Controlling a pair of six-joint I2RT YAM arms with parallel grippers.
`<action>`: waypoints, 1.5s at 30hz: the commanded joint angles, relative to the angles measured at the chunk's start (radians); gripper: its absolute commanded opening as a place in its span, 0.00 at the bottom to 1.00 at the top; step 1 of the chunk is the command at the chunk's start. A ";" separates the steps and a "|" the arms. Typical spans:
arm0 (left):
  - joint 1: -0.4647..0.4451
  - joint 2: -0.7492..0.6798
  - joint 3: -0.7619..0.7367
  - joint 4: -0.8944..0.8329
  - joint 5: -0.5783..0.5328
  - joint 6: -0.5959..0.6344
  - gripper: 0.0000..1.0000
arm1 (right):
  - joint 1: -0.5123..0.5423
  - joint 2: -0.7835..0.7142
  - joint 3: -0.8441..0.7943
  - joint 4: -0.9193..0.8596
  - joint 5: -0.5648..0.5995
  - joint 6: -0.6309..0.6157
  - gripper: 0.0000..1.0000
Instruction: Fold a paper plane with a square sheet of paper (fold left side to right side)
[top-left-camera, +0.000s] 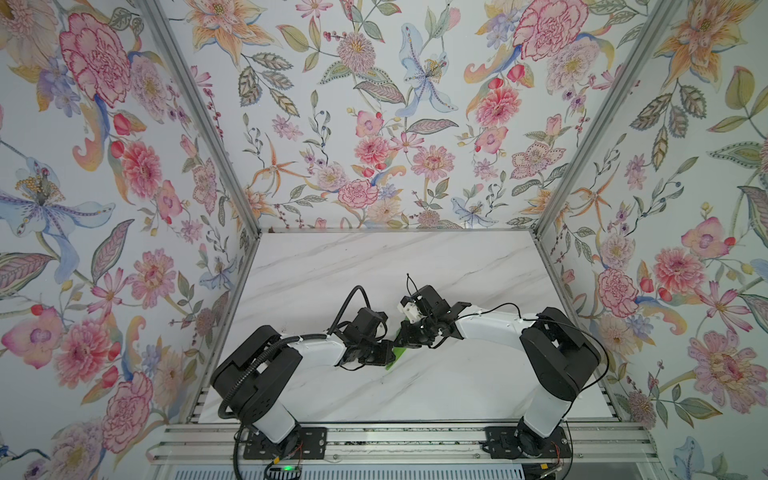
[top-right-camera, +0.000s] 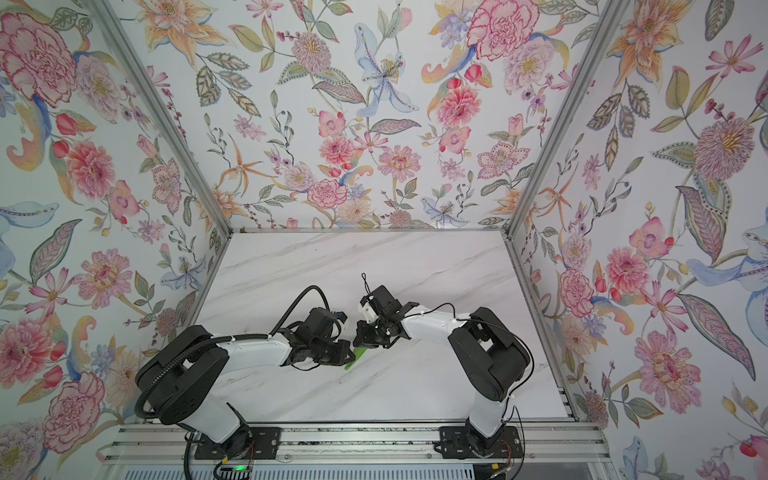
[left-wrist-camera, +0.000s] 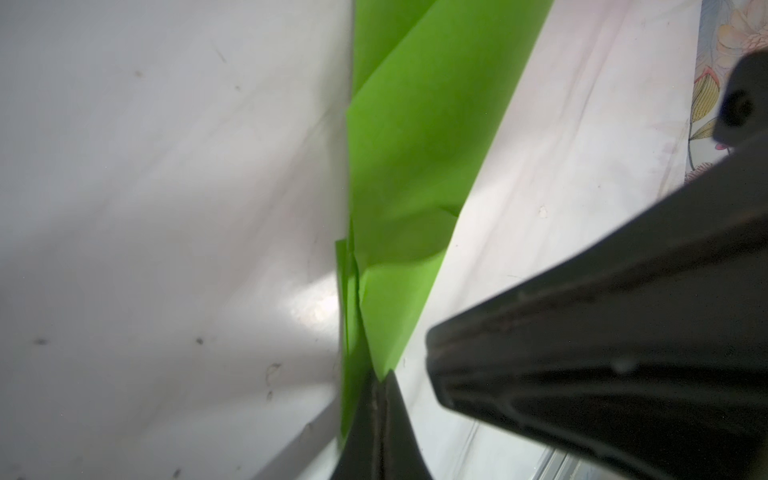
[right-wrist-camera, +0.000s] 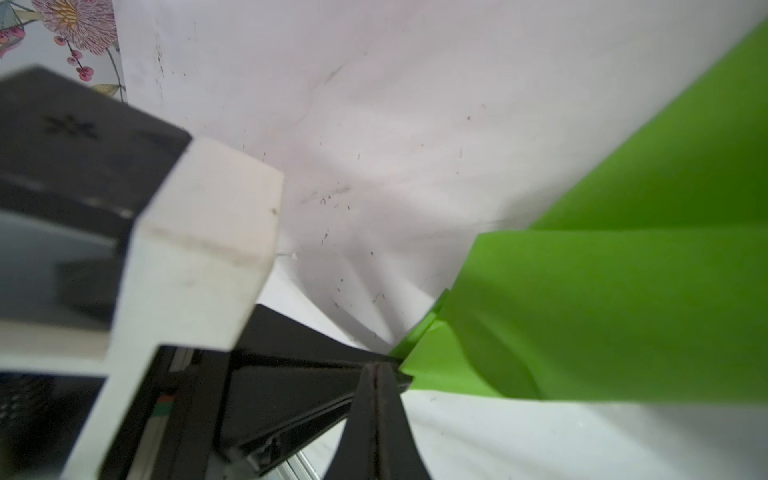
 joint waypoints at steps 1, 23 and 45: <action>-0.005 0.054 -0.023 -0.131 -0.035 0.022 0.00 | 0.009 0.039 0.023 -0.070 -0.002 -0.060 0.04; -0.003 0.046 -0.028 -0.139 -0.025 0.031 0.00 | -0.095 0.103 -0.007 -0.159 0.135 -0.082 0.02; -0.003 0.057 -0.012 -0.160 -0.011 0.063 0.00 | -0.052 0.078 0.146 -0.200 0.102 -0.057 0.15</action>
